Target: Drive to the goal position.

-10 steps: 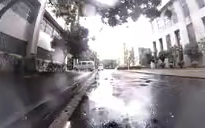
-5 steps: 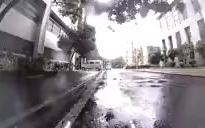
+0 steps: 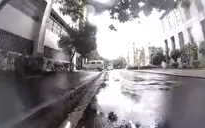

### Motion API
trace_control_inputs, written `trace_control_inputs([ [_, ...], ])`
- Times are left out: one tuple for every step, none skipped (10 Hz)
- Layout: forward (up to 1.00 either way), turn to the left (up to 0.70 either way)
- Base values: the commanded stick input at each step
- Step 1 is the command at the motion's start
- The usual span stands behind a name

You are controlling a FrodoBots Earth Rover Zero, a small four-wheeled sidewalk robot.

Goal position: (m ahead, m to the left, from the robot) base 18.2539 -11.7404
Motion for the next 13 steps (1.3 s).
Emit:
trace_control_inputs([
  [0.70,0.00],
  [0.70,0.00],
  [0.70,0.00],
  [0.70,0.00],
  [0.70,-0.14],
  [0.70,-0.14],
  [0.70,-0.14],
  [0.70,-0.14],
  [0.70,-0.14],
  [0.70,-0.07],
  [0.70,0.00],
  [0.70,0.00],
  [0.70,0.00],
])
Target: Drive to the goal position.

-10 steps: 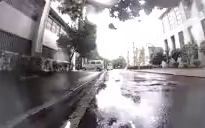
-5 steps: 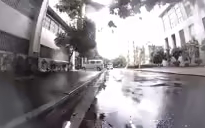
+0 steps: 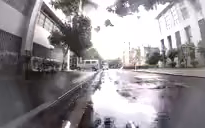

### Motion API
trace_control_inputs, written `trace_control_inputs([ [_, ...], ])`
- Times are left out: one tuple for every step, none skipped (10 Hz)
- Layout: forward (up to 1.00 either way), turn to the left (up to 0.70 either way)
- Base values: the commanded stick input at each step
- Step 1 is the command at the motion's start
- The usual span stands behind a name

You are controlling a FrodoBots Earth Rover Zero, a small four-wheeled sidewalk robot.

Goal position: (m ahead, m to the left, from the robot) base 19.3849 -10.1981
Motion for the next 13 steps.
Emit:
trace_control_inputs([
  [0.70,0.00],
  [0.70,0.00],
  [0.70,0.00],
  [0.70,0.00],
  [0.70,0.00],
  [0.70,0.00],
  [0.70,0.00],
  [0.70,0.00],
  [0.70,0.00],
  [0.70,0.00],
  [0.70,0.00],
  [0.70,0.00],
  [0.70,0.00],
])
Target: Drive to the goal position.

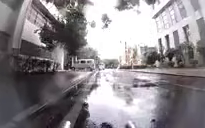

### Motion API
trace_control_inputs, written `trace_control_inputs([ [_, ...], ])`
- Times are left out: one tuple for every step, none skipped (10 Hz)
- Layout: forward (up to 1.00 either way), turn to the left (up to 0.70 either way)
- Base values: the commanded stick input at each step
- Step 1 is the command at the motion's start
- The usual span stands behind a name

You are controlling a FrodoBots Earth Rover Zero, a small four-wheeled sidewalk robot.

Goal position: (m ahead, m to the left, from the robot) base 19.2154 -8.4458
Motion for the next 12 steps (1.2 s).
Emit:
trace_control_inputs([
  [0.70,0.00],
  [0.70,0.00],
  [0.70,0.00],
  [0.70,0.00],
  [0.70,0.00],
  [0.70,0.00],
  [0.70,0.00],
  [0.70,0.00],
  [0.70,0.00],
  [0.70,0.00],
  [0.70,0.00],
  [0.70,0.00],
])
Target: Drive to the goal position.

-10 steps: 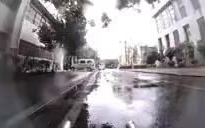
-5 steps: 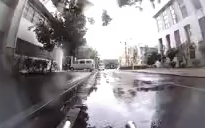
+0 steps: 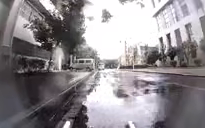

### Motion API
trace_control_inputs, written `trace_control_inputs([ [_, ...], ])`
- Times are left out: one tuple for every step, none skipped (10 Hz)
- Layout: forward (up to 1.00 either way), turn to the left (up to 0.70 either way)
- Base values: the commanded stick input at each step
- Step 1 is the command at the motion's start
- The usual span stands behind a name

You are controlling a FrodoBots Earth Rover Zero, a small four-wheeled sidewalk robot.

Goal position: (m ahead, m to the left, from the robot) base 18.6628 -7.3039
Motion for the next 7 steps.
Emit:
trace_control_inputs([
  [0.70,0.00],
  [0.70,0.00],
  [0.70,0.00],
  [0.70,0.00],
  [0.70,0.00],
  [0.70,0.00],
  [0.70,0.00],
])
